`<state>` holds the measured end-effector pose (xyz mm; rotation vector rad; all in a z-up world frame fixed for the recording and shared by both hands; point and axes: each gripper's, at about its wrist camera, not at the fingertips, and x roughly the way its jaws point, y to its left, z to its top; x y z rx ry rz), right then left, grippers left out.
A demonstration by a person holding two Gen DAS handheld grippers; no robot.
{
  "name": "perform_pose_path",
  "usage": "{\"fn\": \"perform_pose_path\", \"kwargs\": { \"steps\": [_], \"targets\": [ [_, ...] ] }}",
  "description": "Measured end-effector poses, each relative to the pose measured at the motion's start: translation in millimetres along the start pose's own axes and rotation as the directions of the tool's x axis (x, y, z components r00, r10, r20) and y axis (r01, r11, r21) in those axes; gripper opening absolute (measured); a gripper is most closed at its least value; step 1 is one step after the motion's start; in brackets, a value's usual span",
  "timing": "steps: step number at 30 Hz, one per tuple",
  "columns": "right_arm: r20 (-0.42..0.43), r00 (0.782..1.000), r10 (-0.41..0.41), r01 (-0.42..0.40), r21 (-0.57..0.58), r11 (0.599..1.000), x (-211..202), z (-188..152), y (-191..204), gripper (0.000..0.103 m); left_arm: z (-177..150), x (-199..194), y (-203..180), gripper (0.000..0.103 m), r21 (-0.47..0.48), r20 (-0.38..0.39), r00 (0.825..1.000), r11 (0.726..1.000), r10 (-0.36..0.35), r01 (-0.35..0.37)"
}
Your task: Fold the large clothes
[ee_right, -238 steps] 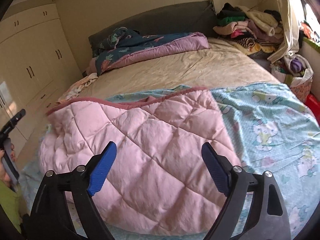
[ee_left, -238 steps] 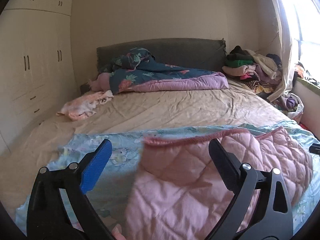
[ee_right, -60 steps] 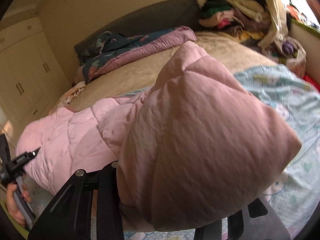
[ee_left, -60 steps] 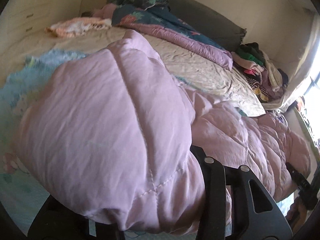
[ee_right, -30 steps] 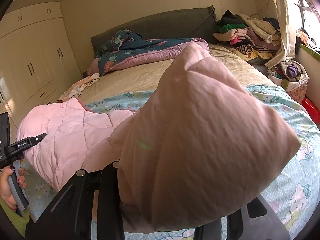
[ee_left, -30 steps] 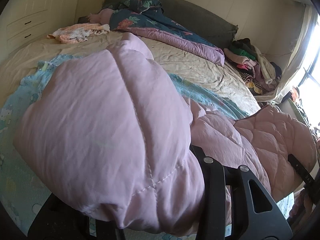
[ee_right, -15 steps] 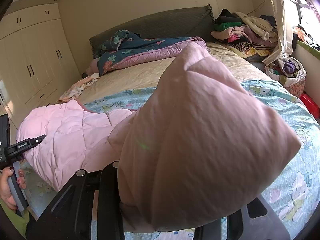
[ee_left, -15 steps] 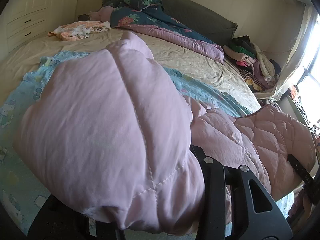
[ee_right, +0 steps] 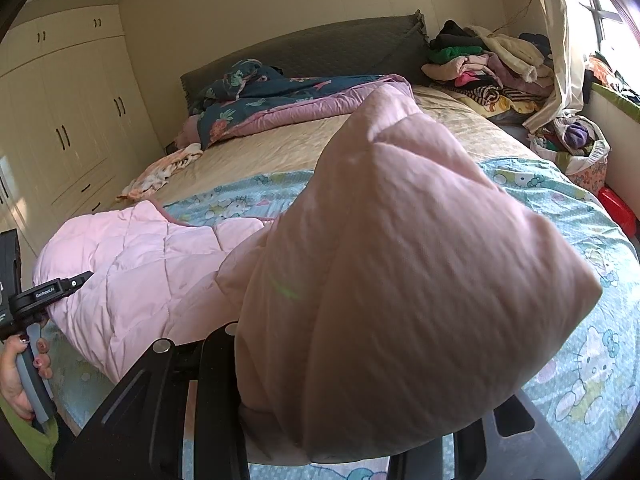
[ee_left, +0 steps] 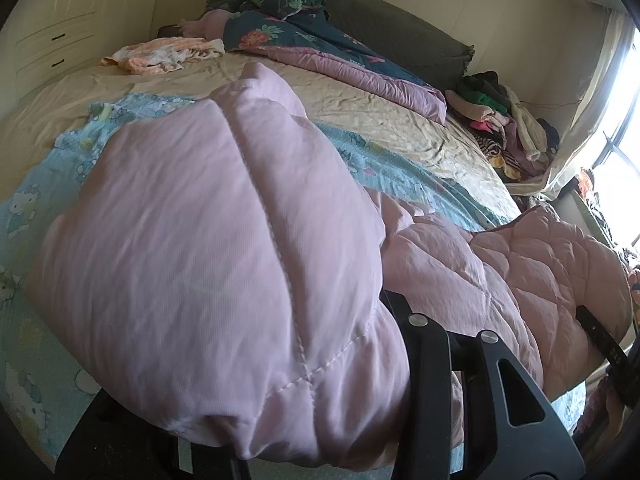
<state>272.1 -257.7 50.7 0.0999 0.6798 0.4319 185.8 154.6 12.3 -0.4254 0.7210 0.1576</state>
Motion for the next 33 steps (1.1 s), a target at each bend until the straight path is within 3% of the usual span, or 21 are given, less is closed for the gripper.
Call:
{"fn": "perform_pose_path", "kwargs": {
  "steps": [19, 33],
  "targets": [
    [0.005, 1.000, -0.013, 0.013, 0.023, 1.000, -24.0, -44.3, 2.1, 0.033, -44.2, -24.5, 15.2, 0.036, 0.015, 0.003, 1.000, 1.000, -0.013, 0.013],
    [-0.023, 1.000, -0.012, 0.013, 0.064, 0.998, -35.5, -77.1, -1.2, 0.037, -77.4, -29.0, 38.7, 0.041, 0.004, -0.036, 0.999, 1.000, -0.031, 0.031]
  ]
}}
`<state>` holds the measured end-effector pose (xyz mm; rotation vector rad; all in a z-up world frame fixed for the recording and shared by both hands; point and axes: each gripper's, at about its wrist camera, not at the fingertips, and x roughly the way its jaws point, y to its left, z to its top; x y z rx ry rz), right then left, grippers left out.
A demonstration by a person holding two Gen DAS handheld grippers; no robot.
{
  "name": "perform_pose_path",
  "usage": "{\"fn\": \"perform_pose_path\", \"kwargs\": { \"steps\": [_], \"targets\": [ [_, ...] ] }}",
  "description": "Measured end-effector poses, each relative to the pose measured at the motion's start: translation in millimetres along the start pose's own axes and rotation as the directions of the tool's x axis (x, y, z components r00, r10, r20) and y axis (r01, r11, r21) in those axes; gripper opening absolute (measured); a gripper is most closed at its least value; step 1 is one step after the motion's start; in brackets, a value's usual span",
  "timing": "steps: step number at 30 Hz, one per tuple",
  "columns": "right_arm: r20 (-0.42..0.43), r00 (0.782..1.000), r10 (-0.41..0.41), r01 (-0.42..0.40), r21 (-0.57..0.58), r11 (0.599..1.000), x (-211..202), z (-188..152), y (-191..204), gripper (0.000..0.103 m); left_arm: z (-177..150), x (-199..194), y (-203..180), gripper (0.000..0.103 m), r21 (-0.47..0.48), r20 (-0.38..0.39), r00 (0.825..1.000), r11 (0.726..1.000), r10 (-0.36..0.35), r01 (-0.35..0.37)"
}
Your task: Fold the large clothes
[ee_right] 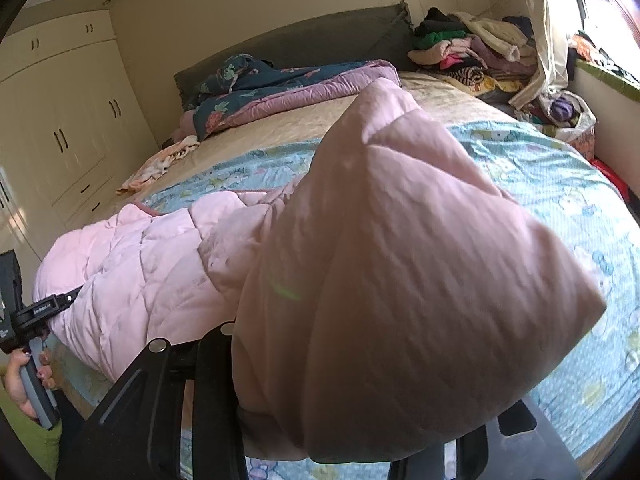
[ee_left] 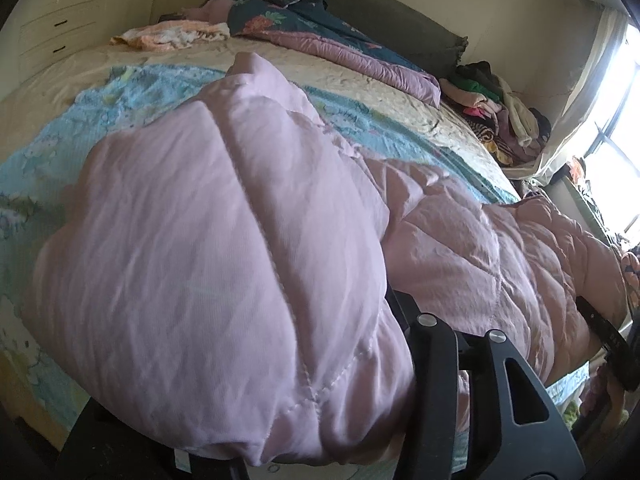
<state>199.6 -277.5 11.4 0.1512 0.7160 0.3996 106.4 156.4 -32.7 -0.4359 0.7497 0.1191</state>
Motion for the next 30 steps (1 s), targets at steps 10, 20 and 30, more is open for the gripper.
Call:
{"fn": "perform_pose_path", "kwargs": {
  "steps": [10, 20, 30],
  "targets": [
    [-0.078, 0.996, -0.030, 0.038, 0.097, 0.995, 21.5, -17.5, -16.5, 0.047, -12.3, 9.8, 10.9, 0.048, -0.021, -0.022, 1.000, 1.000, -0.012, 0.011],
    [-0.126, 0.990, -0.055, 0.071, 0.128, 0.989, 36.5, -27.4, -19.4, 0.057, -14.9, 19.9, 12.4, 0.052, -0.031, -0.039, 0.999, 1.000, -0.002, 0.001],
    [-0.145, 0.988, -0.055, 0.079, 0.166, 0.983, 26.7, -29.4, -20.4, 0.082, -14.4, 13.6, 8.8, 0.053, -0.042, -0.051, 0.999, 0.999, 0.003, -0.005]
  ]
}}
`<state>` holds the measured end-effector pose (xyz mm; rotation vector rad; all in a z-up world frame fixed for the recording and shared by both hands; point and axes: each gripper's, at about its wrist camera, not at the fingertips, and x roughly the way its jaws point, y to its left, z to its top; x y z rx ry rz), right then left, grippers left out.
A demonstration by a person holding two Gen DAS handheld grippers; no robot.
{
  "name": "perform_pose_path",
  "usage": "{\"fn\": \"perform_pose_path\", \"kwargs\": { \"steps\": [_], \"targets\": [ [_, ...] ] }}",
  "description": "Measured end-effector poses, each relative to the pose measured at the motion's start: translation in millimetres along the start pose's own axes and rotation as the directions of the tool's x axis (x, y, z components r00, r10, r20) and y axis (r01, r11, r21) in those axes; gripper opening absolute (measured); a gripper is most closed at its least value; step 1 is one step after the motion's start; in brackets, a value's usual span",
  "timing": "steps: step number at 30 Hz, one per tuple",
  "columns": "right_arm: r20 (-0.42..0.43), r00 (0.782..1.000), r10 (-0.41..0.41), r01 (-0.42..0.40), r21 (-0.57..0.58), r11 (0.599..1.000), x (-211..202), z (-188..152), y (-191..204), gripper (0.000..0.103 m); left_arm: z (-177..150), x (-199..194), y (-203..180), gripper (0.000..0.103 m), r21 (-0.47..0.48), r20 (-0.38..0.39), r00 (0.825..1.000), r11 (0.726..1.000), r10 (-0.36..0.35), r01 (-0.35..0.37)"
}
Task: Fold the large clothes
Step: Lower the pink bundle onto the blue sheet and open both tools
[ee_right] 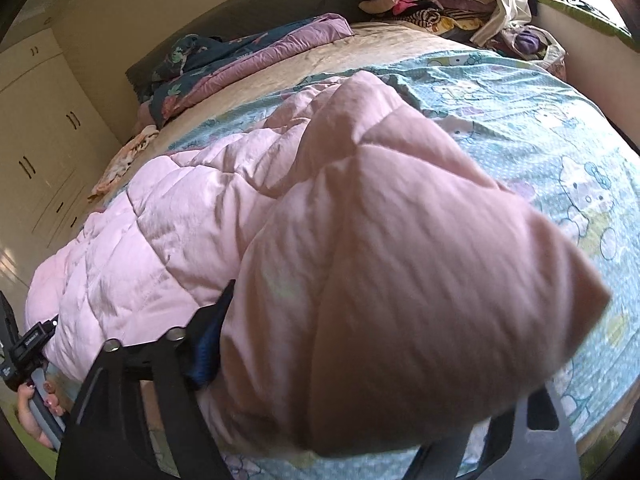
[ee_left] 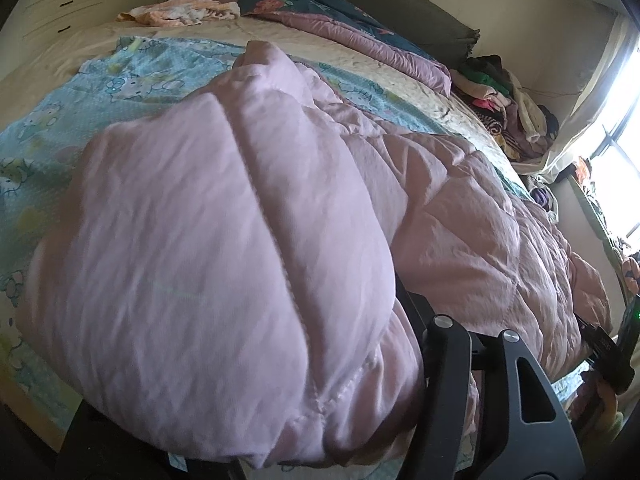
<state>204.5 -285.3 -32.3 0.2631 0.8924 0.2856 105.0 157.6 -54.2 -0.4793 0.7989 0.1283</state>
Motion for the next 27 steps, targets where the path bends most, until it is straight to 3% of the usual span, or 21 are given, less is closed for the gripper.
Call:
{"fn": "perform_pose_path", "kwargs": {
  "steps": [4, 10, 20, 27],
  "targets": [
    [-0.003, 1.000, -0.007, 0.007, -0.007, 1.000, -7.5, -5.1, -0.8, 0.089, -1.8, -3.5, 0.1, 0.057, -0.001, -0.006, 1.000, 1.000, 0.013, -0.013],
    [0.013, 0.999, -0.033, 0.033, -0.024, 0.999, -25.6, -14.3, -4.1, 0.097, -5.3, -15.6, 2.7, 0.071, -0.008, -0.011, 1.000, 1.000, 0.028, -0.029],
    [0.102, 0.992, -0.076, 0.082, -0.059, 0.995, -66.6, -21.9, -0.7, 0.098, -14.4, -50.9, -3.5, 0.090, 0.017, 0.022, 0.999, 0.999, 0.046, -0.047],
    [0.182, 0.981, -0.061, 0.081, -0.103, 0.991, -106.7, -28.1, 12.7, 0.099, -18.2, -80.5, -10.5, 0.093, 0.037, 0.084, 0.994, 0.997, 0.071, -0.074]
  ]
}}
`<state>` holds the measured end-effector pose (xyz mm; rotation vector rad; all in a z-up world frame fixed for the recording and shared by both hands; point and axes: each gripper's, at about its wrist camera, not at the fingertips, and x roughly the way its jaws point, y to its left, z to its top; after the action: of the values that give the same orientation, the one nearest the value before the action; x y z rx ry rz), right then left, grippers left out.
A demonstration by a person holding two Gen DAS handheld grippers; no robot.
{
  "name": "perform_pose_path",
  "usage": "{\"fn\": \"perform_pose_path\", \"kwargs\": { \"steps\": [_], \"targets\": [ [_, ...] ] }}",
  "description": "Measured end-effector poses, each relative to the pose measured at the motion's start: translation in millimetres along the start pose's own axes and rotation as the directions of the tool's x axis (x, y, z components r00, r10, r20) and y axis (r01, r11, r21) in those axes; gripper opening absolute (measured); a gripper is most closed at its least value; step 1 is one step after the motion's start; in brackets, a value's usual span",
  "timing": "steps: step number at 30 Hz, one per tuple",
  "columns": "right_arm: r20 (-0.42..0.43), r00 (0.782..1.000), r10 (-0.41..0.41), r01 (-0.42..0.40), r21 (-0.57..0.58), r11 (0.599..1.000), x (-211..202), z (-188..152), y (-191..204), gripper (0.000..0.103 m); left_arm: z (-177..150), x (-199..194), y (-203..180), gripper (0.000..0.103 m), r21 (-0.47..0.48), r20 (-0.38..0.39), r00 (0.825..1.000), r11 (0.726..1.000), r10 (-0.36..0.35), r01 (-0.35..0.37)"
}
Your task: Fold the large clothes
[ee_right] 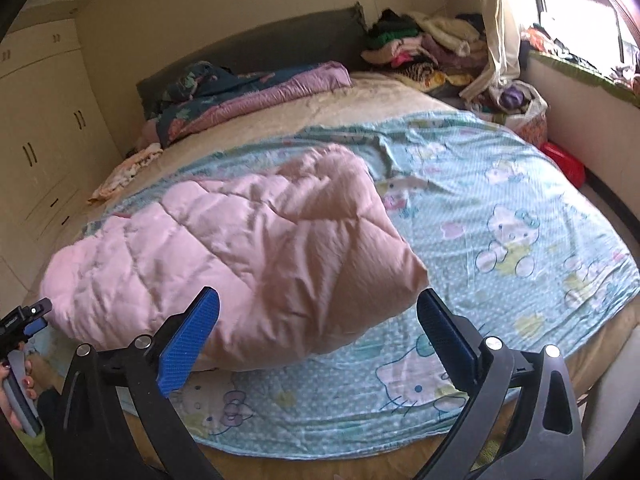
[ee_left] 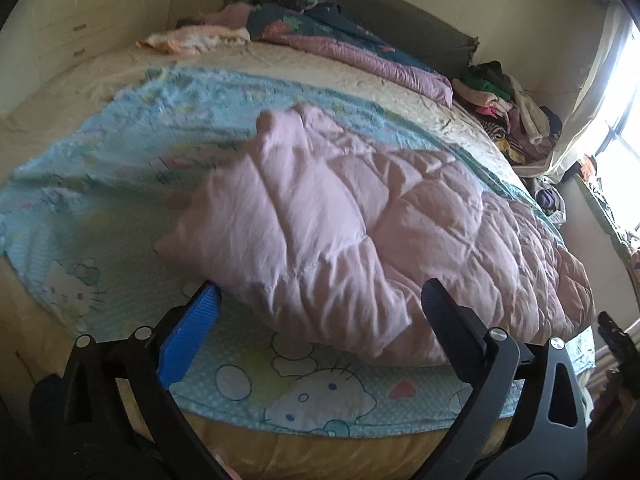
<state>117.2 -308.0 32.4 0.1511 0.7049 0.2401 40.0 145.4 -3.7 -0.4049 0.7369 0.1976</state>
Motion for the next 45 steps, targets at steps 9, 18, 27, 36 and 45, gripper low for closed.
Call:
{"fn": "perform_pose_path", "kwargs": {
  "steps": [9, 18, 27, 36, 45],
  "targets": [
    [0.083, 0.996, 0.033, -0.024, -0.098, 0.995, -42.9, 4.7, 36.6, 0.099, 7.8, -42.5, -13.9, 0.094, 0.042, 0.097, 0.995, 0.999, -0.001, -0.003],
    [0.133, 0.989, 0.059, -0.035, -0.178, 0.983, -73.5, -0.3, 67.7, 0.099, 2.9, -65.1, -39.3, 0.094, 0.093, 0.147, 0.988, 0.995, -0.042, 0.029],
    [0.174, 0.981, 0.088, -0.050, -0.213, 0.976, -93.5, -10.5, 87.4, 0.099, -19.1, -68.4, -66.6, 0.094, 0.169, 0.146, 0.985, 0.983, -0.092, 0.067],
    [0.149, 0.983, 0.108, -0.077, -0.201, 0.977, -89.7, -31.4, 93.1, 0.099, -56.2, -60.0, -90.3, 0.094, 0.243, 0.110, 0.986, 0.966, -0.123, 0.093],
    [0.029, 0.995, 0.096, -0.088, -0.206, 0.975, -53.9, -62.4, 100.1, 0.099, -76.3, -41.9, -100.1, 0.094, 0.289, 0.044, 0.991, 0.951, -0.130, 0.111]
  ]
}}
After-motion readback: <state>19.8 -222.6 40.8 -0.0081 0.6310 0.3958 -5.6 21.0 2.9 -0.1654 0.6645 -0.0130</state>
